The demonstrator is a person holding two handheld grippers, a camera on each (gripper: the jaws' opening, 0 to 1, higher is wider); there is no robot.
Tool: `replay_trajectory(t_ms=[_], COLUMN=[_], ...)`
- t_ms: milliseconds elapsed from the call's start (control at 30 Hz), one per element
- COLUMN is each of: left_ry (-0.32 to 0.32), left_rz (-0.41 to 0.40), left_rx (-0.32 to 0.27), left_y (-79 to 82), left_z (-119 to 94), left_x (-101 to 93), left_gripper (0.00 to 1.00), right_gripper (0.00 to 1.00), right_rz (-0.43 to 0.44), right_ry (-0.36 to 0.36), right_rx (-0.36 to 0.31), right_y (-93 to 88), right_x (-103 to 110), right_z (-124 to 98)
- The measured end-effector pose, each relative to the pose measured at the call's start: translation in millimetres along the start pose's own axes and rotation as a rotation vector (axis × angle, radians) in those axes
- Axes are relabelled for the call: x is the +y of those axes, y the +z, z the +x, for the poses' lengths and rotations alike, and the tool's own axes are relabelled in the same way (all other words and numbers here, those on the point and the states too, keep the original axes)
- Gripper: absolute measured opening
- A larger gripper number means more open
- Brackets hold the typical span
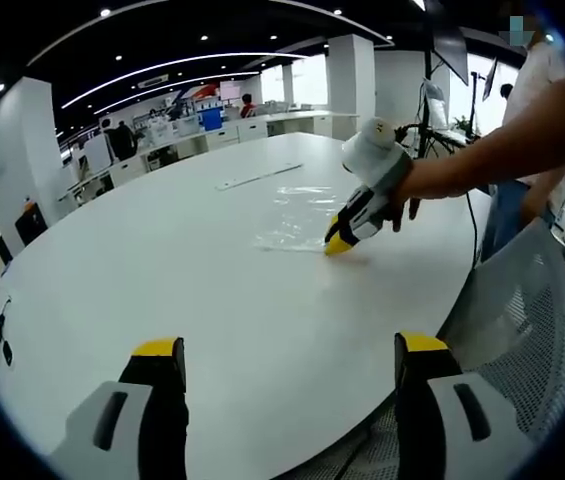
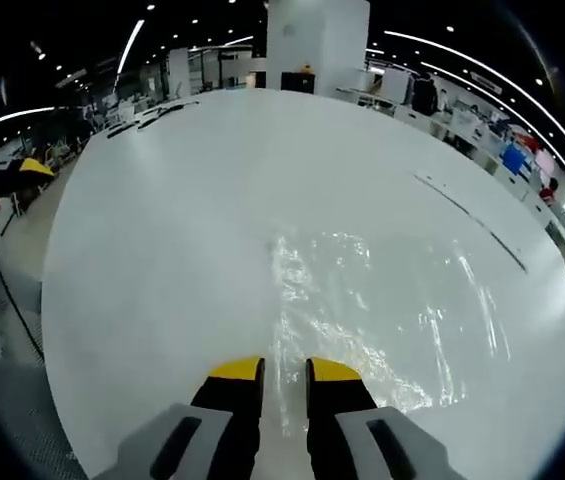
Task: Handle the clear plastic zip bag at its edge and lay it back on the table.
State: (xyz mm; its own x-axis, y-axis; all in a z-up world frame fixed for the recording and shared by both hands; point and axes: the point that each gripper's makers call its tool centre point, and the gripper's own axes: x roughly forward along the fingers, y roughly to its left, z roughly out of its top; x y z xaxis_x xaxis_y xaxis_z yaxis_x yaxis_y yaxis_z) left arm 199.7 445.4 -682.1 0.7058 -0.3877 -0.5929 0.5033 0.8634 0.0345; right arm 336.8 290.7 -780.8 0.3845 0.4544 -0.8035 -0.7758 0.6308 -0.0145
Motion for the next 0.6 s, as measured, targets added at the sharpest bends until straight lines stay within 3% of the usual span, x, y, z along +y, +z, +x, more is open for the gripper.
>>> replay_trajectory(t_ms=[200,300,600], left_ry=[-0.004,-0.007,-0.014], left_rz=[0.004,-0.001,0.012], left_rx=[0.003,-0.009,-0.005], left_y=[0.4,3.3,4.3], left_z=[0,0,3], left_x=[-3.3,-4.2,-4.3], left_gripper=[0.84,0.84,0.83], right_gripper=[0.09,0.0,0.0], right_rz=[-0.022,-0.031,-0.054], right_ry=[0.008,-0.003,0.023], right_rx=[0.012,0.017,0.0], right_y=[-1.8,-5.1,-9.8], right_x=[1,-1,5], right_z=[-2,-4,-12])
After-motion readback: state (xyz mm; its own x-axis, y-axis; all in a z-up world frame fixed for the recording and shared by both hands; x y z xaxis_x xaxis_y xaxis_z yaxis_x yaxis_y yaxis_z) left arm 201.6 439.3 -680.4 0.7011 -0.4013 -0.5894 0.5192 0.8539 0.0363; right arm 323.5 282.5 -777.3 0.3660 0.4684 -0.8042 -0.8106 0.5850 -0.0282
